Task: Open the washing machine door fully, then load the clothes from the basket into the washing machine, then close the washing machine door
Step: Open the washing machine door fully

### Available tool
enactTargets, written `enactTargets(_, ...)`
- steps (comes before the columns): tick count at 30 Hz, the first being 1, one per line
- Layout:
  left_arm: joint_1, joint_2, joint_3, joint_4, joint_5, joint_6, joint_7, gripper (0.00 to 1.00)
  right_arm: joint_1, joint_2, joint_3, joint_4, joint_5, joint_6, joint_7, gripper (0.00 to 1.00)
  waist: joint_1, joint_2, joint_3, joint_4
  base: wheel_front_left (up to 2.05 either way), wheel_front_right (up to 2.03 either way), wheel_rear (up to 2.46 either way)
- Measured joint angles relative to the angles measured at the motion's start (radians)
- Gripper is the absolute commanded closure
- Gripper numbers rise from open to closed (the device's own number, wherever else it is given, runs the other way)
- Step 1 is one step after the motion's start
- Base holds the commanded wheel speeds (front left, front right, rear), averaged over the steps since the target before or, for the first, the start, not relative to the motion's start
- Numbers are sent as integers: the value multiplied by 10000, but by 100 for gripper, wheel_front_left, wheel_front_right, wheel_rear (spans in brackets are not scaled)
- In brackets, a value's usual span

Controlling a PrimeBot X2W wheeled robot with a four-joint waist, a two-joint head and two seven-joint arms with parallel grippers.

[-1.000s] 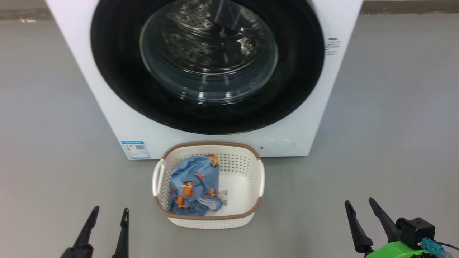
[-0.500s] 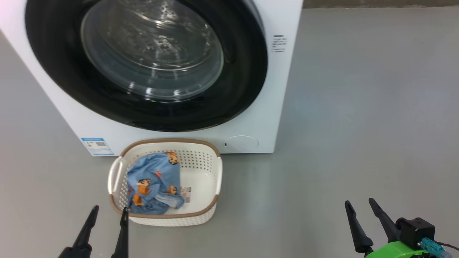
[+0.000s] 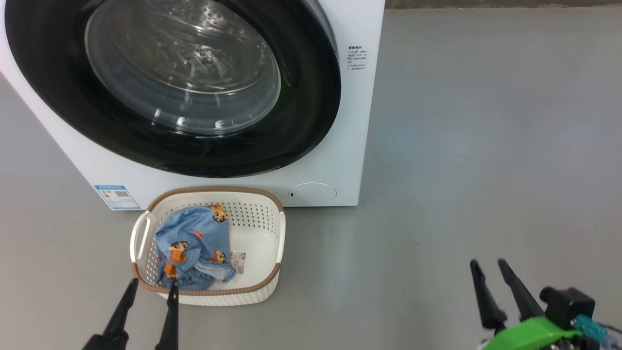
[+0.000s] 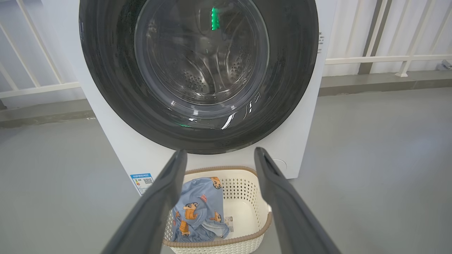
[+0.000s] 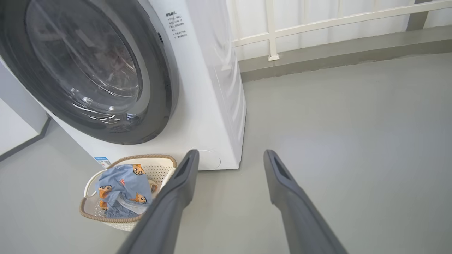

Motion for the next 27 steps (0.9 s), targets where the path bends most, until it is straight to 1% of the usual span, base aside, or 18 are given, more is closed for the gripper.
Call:
enactTargets(4, -33, -52, -77, -21, -82, 0, 0, 0, -713, 144, 0, -192, 692, 0, 0, 100, 0, 0, 84, 26, 0, 0, 0)
enactTargets(12, -343, -104, -384, -71, -255, 0, 0, 0, -3260, 192, -115, -629, 2821, 0, -8, 100, 0, 0, 405, 267, 0, 0, 0)
enactTargets(17, -612, -151, -663, -77, -374, 0, 0, 0, -4793, -17, -186, -723, 3643, 0, -75, 100, 0, 0, 655, 613, 0, 0, 0)
enactTargets(21, -860, -184, -951, -84, -585, 0, 0, 0, -5922, -380, -161, -345, 4314, 0, -77, 100, 0, 0, 909, 948, 0, 0, 0)
enactTargets(24, -1034, -222, -1156, -82, -704, 2, 0, 0, -6709, -616, -165, 205, 5028, 0, -77, 100, 0, 0, 1121, 1224, 0, 0, 0)
enactTargets(26, -1126, -222, -1312, -73, -721, 13, 0, 0, -7114, -834, 127, 648, 5555, 0, -77, 100, 0, 0, 1259, 1425, 0, 0, 0)
enactTargets(27, -1154, -224, -1381, -58, -771, 15, 0, 0, -7309, -905, 334, 855, 6029, 0, -75, 100, 0, 0, 1332, 1519, 0, 0, 0)
